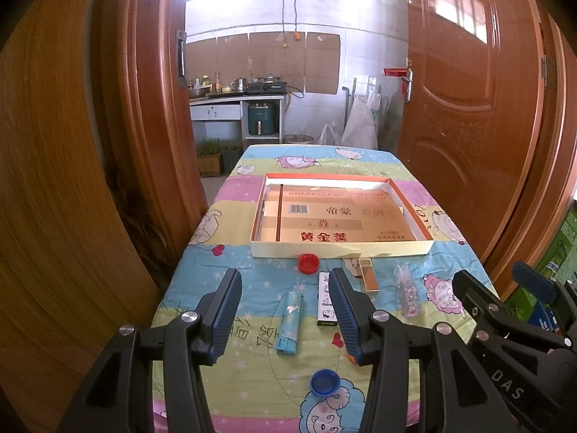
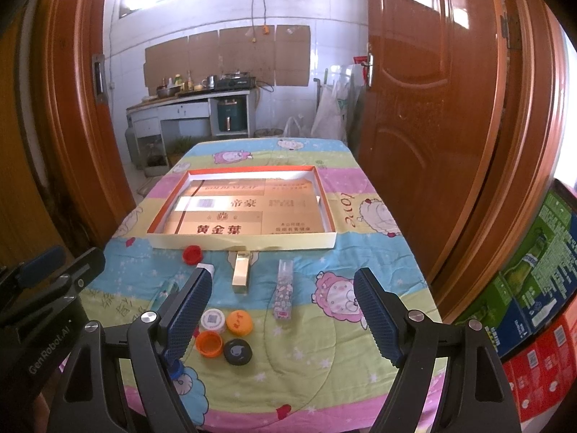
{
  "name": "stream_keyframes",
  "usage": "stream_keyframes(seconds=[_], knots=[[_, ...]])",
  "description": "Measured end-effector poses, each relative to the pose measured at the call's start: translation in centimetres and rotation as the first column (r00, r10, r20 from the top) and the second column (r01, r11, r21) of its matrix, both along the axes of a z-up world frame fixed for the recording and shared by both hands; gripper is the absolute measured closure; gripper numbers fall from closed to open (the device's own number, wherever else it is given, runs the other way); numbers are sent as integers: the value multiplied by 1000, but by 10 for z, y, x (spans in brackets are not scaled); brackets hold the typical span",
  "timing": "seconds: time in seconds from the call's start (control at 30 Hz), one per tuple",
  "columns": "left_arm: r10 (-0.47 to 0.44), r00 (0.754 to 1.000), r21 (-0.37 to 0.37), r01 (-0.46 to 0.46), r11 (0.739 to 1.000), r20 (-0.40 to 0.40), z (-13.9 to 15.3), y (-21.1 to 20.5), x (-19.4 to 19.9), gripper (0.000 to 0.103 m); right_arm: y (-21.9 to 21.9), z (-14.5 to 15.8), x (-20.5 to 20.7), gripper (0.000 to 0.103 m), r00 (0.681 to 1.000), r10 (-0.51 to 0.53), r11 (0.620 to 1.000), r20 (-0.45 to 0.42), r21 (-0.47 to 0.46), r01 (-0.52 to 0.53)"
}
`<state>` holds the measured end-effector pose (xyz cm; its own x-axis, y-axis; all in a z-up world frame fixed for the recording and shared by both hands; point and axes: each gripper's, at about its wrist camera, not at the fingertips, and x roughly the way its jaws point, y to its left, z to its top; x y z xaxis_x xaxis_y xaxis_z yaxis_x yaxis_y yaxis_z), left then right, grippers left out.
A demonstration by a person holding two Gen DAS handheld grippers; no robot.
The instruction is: Organize rigid objects
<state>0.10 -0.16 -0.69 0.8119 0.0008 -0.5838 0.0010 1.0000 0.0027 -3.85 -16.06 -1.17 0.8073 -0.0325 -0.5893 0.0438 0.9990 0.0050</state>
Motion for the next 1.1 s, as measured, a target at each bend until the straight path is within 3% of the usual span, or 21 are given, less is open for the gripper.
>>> stream_keyframes(seconds=[0.63, 1.1], knots=[[1, 1000, 44, 0, 999, -31, -5, -3, 4, 53, -3, -6, 7, 21, 1000, 6, 1000, -28, 6, -6], [-3, 1000, -2, 3, 1000, -14, -12, 0, 6, 53, -5, -12, 10, 21, 999, 9, 1000, -38, 4, -8]])
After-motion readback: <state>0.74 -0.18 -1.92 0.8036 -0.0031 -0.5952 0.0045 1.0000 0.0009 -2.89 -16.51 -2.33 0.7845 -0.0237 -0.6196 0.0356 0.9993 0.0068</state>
